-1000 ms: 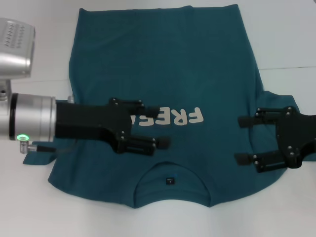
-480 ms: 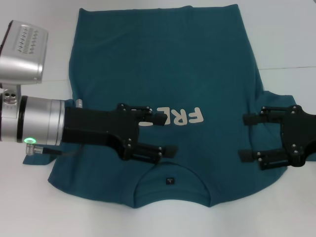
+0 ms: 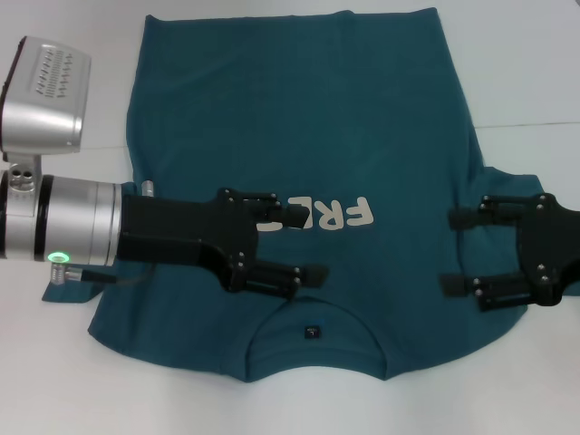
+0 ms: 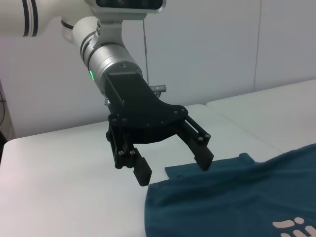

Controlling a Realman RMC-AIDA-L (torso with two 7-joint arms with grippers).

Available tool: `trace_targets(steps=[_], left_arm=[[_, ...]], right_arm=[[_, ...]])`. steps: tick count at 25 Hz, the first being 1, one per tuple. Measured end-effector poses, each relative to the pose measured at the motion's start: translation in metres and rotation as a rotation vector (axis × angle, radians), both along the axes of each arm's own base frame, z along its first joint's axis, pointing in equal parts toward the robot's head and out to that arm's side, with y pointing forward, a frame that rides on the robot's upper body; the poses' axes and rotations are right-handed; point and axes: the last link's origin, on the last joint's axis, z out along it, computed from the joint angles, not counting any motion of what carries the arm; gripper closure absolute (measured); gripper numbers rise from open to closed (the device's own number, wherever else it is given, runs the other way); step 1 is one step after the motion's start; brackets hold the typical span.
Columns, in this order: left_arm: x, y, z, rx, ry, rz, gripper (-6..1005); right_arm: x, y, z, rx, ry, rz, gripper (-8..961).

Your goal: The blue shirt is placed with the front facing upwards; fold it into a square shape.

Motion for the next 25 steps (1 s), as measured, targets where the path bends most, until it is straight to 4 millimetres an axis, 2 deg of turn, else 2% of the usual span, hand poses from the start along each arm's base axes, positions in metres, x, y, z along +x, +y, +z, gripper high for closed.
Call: trace_targets(steps=[2, 5, 9, 16, 19, 25], left_arm=[[0.000, 0.000, 0.000, 0.001, -0.002, 0.006, 164], [0.000, 0.002, -0.001, 0.010, -0.002, 0.015, 164], [-0.001, 0.004, -0.002, 0.026, -0.001, 0.027, 164], [-0.003, 0.007, -0.005, 0.047, -0.002, 0.069, 165], [-0.005, 0.007, -0.006, 0.051, -0.003, 0.079, 165], [-0.005, 0.008, -0.008, 0.057, -0.011, 0.100, 165]], right_arm=[[0.003, 0.002, 0.003, 0.025, 0.006, -0.023, 39], [0.013, 0.016, 0.013, 0.132, 0.018, -0.138, 39], [0.035, 0.038, 0.027, 0.288, 0.017, -0.344, 39], [0.071, 0.064, 0.042, 0.475, -0.045, -0.642, 39], [0.089, 0.073, 0.042, 0.498, -0.073, -0.783, 39], [0.102, 0.081, 0.038, 0.449, -0.137, -0.931, 39]])
